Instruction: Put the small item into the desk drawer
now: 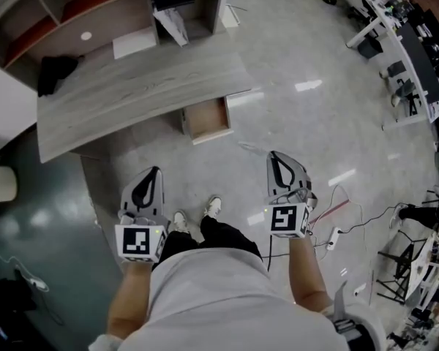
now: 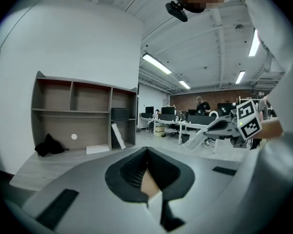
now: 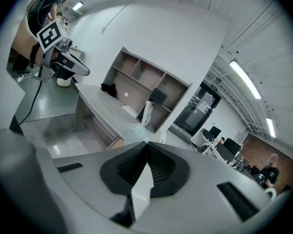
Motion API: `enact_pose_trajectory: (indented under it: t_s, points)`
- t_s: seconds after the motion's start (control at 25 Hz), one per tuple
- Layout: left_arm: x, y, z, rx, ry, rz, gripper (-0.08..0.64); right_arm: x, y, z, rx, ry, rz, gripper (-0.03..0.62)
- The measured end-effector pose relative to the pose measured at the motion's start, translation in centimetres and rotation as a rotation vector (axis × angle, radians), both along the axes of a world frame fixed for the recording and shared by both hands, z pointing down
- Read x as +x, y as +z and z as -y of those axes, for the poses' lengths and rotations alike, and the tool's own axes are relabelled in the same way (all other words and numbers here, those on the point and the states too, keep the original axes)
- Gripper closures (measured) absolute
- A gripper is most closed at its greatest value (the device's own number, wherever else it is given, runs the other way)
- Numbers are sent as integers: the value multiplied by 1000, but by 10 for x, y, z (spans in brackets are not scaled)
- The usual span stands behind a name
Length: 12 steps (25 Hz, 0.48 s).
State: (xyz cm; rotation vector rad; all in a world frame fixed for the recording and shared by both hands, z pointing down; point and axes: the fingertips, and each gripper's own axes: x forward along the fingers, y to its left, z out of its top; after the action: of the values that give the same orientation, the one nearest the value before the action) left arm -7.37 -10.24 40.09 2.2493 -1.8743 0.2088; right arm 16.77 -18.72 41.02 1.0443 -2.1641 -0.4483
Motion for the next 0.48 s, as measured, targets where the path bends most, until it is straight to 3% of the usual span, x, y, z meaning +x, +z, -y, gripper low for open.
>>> enact_pose_trajectory:
  t_s: [0.48]
  points:
    - [9, 42, 18, -50, -17, 23, 541, -22, 61, 32, -18, -61, -67, 569]
